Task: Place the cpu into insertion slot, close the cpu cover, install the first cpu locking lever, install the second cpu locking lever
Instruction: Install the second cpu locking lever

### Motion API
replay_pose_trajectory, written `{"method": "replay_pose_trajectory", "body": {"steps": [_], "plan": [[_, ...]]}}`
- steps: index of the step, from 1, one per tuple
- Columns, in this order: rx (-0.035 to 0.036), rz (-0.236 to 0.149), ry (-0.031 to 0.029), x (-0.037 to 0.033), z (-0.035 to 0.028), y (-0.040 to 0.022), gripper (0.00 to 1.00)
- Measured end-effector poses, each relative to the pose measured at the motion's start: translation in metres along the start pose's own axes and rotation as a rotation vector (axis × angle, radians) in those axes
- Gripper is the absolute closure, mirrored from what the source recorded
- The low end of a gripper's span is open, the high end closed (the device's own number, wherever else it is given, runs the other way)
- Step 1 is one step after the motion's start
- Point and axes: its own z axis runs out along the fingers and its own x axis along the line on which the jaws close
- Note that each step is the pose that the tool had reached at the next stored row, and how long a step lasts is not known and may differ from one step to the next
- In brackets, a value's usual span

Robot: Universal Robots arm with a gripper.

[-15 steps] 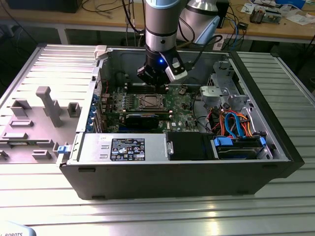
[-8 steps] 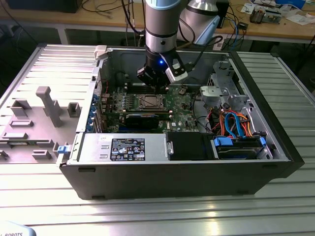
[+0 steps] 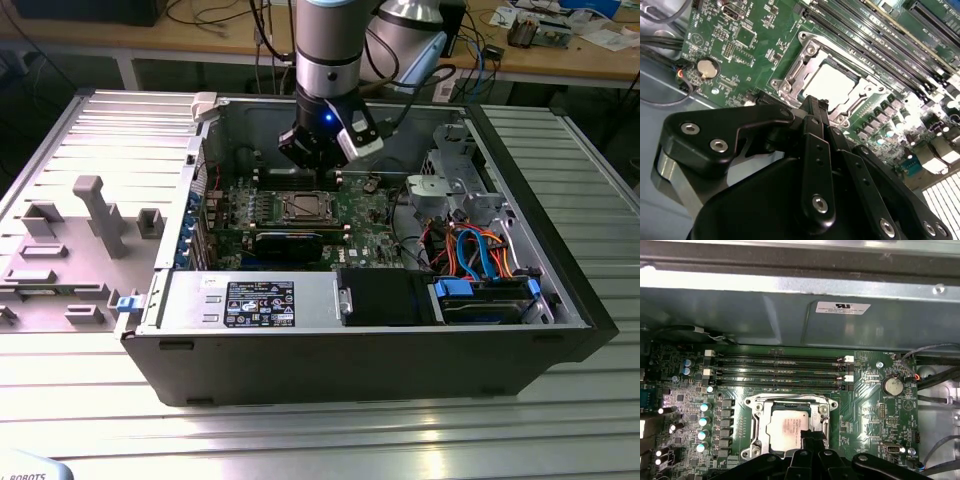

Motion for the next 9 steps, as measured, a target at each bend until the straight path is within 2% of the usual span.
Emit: {"method": "replay_pose_trajectory", "body": {"steps": [5,9], "plan": [[-0.0001,0.000,0.0000,0.0001,-0.0001,-0.0020,0.89],[0.0000,0.000,0.0000,0.0004,-0.0002,-0.0096,0.89]]}}
